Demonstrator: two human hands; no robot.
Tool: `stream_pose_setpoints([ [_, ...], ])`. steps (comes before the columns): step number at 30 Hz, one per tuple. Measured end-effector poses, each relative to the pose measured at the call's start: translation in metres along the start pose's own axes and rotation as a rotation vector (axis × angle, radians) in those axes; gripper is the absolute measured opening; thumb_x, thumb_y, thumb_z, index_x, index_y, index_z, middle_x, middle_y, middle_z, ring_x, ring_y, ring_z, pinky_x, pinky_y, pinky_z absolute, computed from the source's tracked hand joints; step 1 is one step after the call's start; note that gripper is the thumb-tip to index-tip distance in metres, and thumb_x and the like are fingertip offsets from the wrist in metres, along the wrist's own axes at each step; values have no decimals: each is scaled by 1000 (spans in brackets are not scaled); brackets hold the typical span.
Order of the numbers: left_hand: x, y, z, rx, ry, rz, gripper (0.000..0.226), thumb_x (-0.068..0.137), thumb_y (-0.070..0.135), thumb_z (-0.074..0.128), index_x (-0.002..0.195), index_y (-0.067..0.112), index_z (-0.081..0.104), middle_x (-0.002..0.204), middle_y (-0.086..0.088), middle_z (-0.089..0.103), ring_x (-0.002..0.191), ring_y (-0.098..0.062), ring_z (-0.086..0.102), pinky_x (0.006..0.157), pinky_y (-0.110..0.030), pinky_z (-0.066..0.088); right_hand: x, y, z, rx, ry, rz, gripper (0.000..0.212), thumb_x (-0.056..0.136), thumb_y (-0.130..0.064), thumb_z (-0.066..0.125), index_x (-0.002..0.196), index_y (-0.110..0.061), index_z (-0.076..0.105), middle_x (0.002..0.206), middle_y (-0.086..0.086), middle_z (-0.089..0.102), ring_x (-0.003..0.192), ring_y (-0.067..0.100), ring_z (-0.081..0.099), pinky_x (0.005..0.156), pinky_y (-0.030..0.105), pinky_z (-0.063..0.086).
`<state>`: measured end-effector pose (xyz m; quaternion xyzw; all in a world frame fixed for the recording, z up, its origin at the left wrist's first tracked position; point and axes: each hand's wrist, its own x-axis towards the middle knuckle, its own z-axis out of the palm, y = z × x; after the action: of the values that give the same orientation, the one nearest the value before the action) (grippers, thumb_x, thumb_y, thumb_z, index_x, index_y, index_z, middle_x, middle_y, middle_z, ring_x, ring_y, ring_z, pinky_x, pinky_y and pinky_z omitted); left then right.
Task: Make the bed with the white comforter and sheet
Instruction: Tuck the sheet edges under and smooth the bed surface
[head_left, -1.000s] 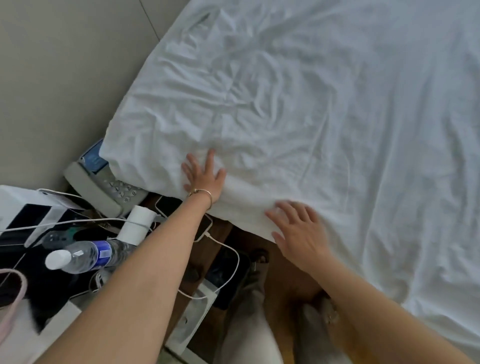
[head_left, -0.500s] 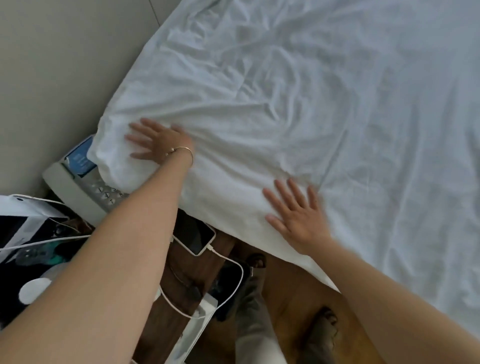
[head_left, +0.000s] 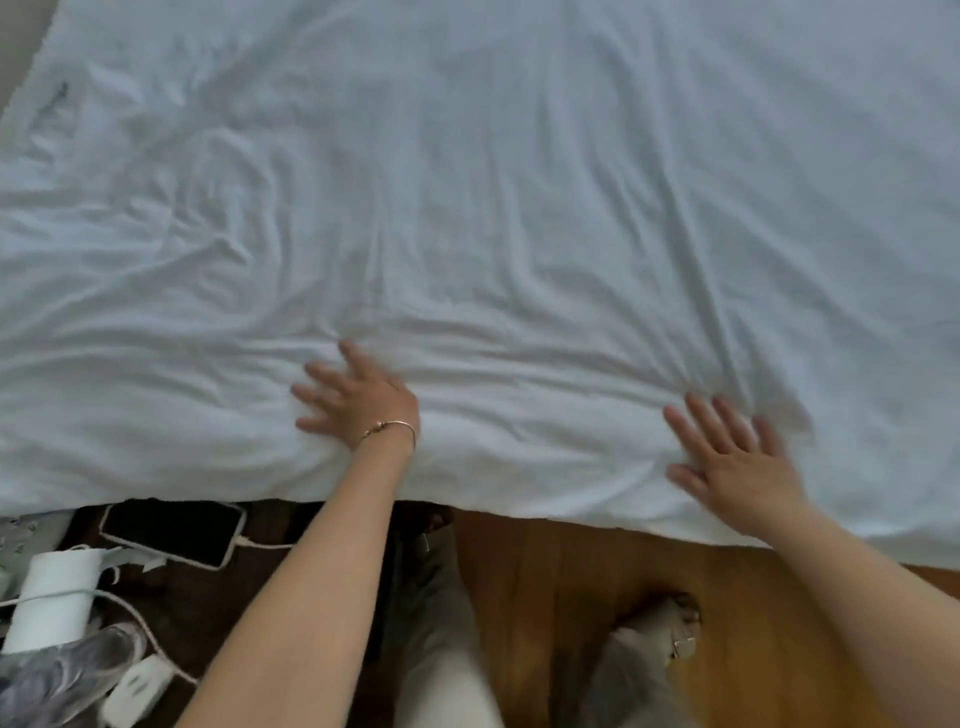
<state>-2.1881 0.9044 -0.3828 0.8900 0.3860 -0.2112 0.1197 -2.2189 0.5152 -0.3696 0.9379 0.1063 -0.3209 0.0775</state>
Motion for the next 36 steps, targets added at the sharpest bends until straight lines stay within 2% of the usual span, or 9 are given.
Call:
stream_pose_setpoints([
  [6, -189, 204, 106, 157, -155, 731, 61, 97, 59, 20, 148, 48, -11, 158, -5, -25, 143, -38, -22, 106, -71, 0, -13, 114, 4, 95, 64, -163, 65, 88, -65, 1, 151, -48, 4, 162, -13, -8, 148, 10, -13, 121, 44, 0],
  [11, -341, 300, 201, 467, -268, 992, 76, 86, 74, 29, 142, 55, -19, 150, -1, -41, 134, -40, -40, 98, -74, -15, -53, 278, 56, 109, -53, 77, 59, 100, -60, 17, 149, -50, -13, 160, -15, -19, 149, 14, -14, 118, 53, -1],
  [15, -422, 357, 236, 354, -375, 1354, 50, 96, 56, 33, 145, 46, 30, 158, 3, 17, 147, -26, 7, 114, -51, 5, -88, 376, 59, 287, 32, 150, 42, 101, -54, 27, 130, -40, 54, 146, -13, 46, 131, 18, 46, 98, 38, 40],
  [17, -441, 403, 244, -28, -277, 1356, 34, 97, 34, 44, 128, 29, 58, 131, -2, 52, 121, -27, 49, 99, -40, 38, -95, 413, 53, 410, 209, 237, 39, 101, -47, 33, 91, -24, 64, 99, -3, 67, 92, 25, 63, 68, 34, 43],
  [19, -447, 456, 253, -267, 6, 1280, 32, 89, 28, 50, 116, 18, 65, 116, -9, 59, 106, -33, 58, 87, -43, 49, -87, 456, 52, 373, 383, 238, 27, 100, -36, 41, 108, -23, 64, 113, 0, 65, 103, 26, 61, 76, 37, 46],
  [25, -504, 545, 304, 491, -194, 1255, 77, 82, 75, 33, 144, 56, -9, 153, 1, -37, 135, -35, -40, 102, -71, -17, -100, 587, 105, 263, -31, 361, 62, 98, -60, 25, 149, -50, -9, 161, -12, -17, 149, 19, -13, 118, 51, 0],
  [29, -551, 546, 323, 494, -334, 1572, 51, 95, 57, 24, 143, 46, 34, 159, 9, 18, 148, -21, 4, 115, -50, -1, -148, 636, 134, 383, -105, 226, 48, 99, -58, 29, 147, -49, 29, 160, -15, 18, 147, 12, 18, 114, 36, 26],
  [32, -568, 599, 322, -50, -323, 1546, 44, 92, 45, 33, 113, 30, 69, 116, 5, 61, 106, -21, 58, 90, -37, 46, -136, 675, 113, 389, 285, 231, 39, 97, -47, 36, 100, -27, 70, 107, -6, 68, 103, 21, 62, 78, 35, 49],
  [36, -595, 699, 342, -96, -114, 1268, 54, 91, 47, 50, 141, 30, 44, 151, -11, 34, 140, -31, 30, 110, -53, 30, -109, 738, 113, 215, 312, 374, 54, 96, -47, 43, 148, -40, 31, 161, -2, 19, 146, 31, 18, 114, 56, 12],
])
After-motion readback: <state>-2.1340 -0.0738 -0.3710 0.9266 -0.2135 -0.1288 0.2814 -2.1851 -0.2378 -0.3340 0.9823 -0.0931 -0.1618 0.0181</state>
